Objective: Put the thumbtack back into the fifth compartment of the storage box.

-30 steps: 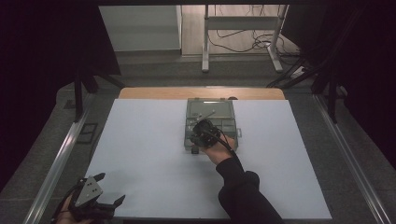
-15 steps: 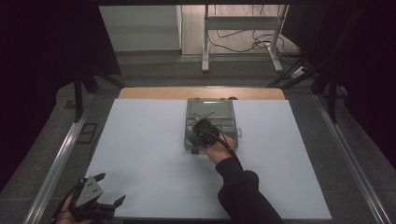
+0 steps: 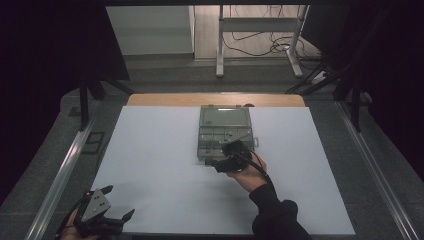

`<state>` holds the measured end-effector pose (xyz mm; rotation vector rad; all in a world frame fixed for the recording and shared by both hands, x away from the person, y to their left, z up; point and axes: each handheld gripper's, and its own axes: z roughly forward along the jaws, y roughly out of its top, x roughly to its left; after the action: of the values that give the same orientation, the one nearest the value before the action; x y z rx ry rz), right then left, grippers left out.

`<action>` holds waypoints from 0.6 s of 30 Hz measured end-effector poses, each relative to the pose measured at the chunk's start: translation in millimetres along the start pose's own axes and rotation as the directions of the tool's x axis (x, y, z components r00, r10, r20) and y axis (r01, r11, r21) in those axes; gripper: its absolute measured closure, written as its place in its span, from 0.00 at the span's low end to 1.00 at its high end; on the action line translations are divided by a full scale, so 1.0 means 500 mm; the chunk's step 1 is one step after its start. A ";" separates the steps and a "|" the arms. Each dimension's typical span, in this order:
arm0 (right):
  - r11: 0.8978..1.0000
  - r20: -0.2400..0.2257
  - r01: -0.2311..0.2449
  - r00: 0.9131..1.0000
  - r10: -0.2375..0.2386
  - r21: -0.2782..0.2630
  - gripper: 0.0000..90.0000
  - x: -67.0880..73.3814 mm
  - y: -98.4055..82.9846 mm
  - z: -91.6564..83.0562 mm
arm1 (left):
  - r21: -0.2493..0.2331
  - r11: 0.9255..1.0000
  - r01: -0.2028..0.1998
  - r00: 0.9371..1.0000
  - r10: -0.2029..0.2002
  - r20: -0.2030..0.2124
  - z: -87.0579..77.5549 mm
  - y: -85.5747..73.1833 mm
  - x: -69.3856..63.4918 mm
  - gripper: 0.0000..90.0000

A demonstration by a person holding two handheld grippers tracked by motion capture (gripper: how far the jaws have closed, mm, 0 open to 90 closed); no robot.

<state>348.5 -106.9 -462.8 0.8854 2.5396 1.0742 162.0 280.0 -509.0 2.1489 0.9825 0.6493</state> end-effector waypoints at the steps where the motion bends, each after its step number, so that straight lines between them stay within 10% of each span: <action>1: 1.000 0.003 0.001 1.000 -0.001 -0.007 0.33 0.001 -0.007 -0.008 | 0.000 1.000 -0.001 1.000 0.001 0.000 0.000 0.000 0.000 0.02; 18: 0.995 0.077 -0.031 0.996 0.038 -0.092 0.11 0.003 -0.136 -0.153 | -0.009 1.000 0.010 1.000 -0.010 0.006 -0.001 -0.001 0.002 0.02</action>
<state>284.1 -186.4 -458.0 0.9320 2.4002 1.1321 161.9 281.3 -508.8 2.1361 0.9849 0.6412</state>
